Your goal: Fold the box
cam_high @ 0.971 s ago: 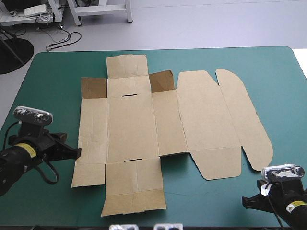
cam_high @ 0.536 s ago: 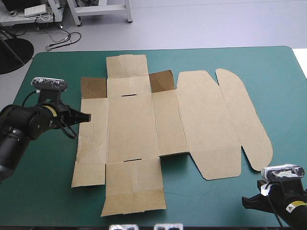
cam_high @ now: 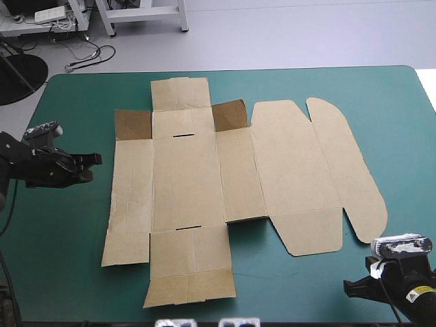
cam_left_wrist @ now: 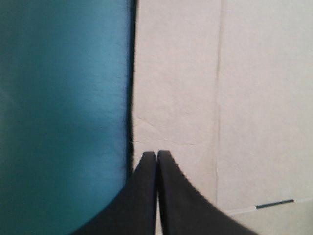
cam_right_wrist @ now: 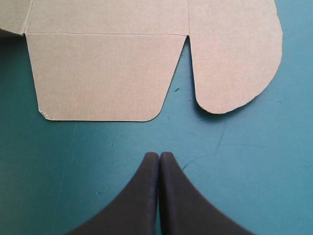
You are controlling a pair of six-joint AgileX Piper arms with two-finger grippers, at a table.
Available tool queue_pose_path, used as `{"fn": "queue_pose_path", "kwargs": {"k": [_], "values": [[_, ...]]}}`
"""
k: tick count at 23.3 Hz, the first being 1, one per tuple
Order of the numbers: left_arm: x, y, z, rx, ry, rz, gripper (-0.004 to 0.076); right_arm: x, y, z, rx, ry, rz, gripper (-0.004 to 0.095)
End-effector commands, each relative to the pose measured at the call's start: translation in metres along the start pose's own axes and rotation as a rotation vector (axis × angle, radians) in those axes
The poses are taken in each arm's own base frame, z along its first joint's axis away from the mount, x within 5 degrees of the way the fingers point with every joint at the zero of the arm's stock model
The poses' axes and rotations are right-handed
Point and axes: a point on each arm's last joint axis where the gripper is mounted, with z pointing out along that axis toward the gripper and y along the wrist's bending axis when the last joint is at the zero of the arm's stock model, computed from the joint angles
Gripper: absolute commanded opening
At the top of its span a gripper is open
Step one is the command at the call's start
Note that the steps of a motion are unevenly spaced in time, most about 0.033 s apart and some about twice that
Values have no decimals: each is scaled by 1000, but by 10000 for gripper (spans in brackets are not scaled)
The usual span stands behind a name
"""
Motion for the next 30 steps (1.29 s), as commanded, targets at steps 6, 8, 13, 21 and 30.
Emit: {"fn": "queue_pose_path", "kwargs": {"k": [6,8,13,21,30], "values": [[20,4,23,61,-4,2,-10,-10,0,-5,5,-62,-10,-15],[20,5,24,47,0,11,-5,-10,0,-5,5,-62,-6,-15],[20,5,24,48,2,7,110,-10,0,-5,5,-62,-6,-15],[23,13,41,44,69,-23,409,-10,0,-5,5,-62,-6,-15],[29,20,69,86,157,-71,351,-10,0,-5,4,-59,-6,-15]]}}
